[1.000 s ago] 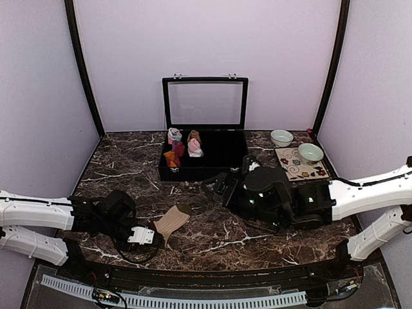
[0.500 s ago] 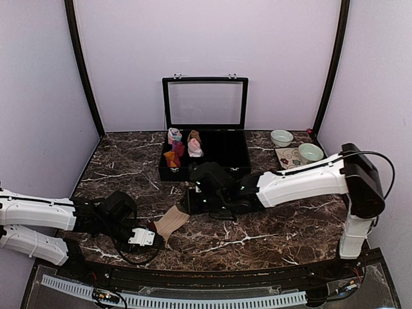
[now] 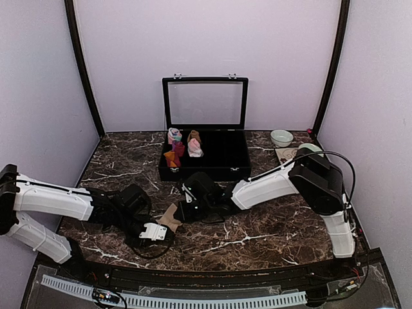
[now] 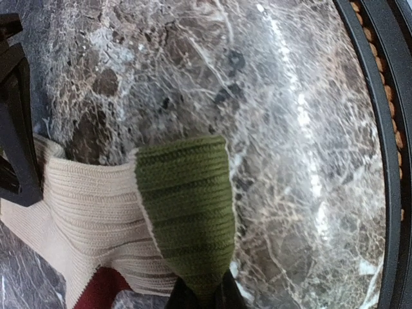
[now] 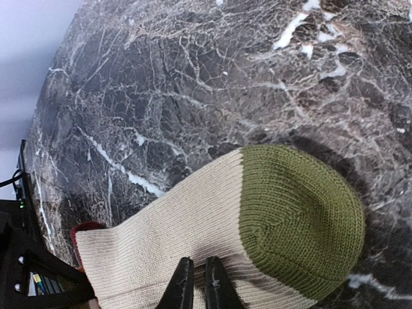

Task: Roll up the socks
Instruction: Roll the sock at the center of the board.

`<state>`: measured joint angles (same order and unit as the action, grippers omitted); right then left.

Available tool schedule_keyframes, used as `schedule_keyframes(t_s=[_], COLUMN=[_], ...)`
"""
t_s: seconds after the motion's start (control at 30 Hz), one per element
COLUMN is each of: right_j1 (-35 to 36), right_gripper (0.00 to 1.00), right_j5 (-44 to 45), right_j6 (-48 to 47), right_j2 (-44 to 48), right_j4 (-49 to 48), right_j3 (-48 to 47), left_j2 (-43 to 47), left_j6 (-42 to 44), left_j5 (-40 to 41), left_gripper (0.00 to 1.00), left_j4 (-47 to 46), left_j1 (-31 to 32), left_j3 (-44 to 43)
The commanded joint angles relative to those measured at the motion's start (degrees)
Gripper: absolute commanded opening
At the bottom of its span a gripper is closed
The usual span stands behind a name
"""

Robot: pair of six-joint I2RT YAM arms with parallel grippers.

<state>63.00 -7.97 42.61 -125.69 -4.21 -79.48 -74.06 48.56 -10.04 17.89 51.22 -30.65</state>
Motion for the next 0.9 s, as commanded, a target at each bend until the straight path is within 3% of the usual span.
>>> schedule_keyframes(t_s=[0.0, 0.37, 0.47, 0.6, 0.8, 0.87], right_j1=[-3.89, -8.90, -8.78, -8.77, -5.74, -1.53], right_gripper=[0.08, 0.04, 0.14, 0.18, 0.18, 0.24], right_j5=[0.89, 16.36, 18.87, 19.57, 24.88, 28.81], right_j6=[-0.38, -7.11, -10.18, -12.00, -11.29, -14.19], right_j2=[-0.45, 8.72, 10.52, 12.96, 25.83, 29.48], right_j4=[-0.97, 5.08, 4.19, 1.58, -9.92, -13.65], right_j3=[5.28, 11.71, 12.56, 13.93, 32.58, 38.31], left_j2=[-5.49, -18.20, -21.74, -23.94, -26.40, -27.58], left_j6=[-1.69, -2.18, -2.63, -2.20, -2.85, -2.92], left_j5=[-0.48, -0.41, -0.94, -1.51, -4.22, -4.38], left_gripper=[0.00, 0.00, 0.00, 0.00, 0.00, 0.00], left_j4=[1.22, -2.75, -3.34, -3.93, -2.59, -1.57], left_j1=[-0.17, 2.30, 2.30, 2.39, 2.65, 2.68], left_j3=[-2.07, -10.58, -12.82, -14.09, -15.38, -16.30])
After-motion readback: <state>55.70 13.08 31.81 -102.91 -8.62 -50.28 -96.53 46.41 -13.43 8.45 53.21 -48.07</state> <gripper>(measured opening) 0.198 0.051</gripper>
